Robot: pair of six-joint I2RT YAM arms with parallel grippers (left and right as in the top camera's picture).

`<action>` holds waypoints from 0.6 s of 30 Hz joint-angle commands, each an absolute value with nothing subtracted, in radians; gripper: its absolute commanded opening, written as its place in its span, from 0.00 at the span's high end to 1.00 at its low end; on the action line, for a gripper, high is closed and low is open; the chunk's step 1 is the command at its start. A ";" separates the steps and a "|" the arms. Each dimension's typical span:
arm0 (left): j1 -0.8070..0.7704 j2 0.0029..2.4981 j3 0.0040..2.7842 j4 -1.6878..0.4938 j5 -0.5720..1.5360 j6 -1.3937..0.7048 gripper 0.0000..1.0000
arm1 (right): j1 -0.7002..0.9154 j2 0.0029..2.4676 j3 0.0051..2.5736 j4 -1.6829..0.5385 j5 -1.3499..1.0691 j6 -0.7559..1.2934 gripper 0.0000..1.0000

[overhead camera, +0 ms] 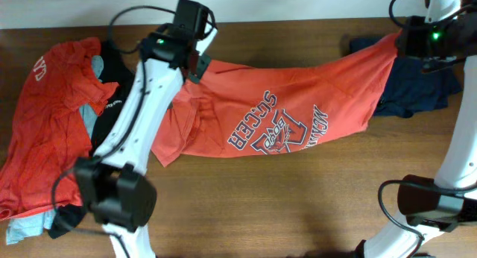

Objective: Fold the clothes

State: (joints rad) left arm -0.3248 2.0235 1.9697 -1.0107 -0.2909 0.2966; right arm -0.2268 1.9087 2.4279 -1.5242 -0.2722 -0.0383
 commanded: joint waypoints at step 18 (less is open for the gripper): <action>-0.324 2.191 2.007 -0.986 -0.259 0.308 0.54 | -0.229 1.910 2.373 -1.487 -0.257 -0.054 0.96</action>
State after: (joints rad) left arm -0.3248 2.2234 1.9766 -0.9459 -0.2287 0.3012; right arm -0.2268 1.9106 2.3764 -1.4906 -0.2695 -0.0387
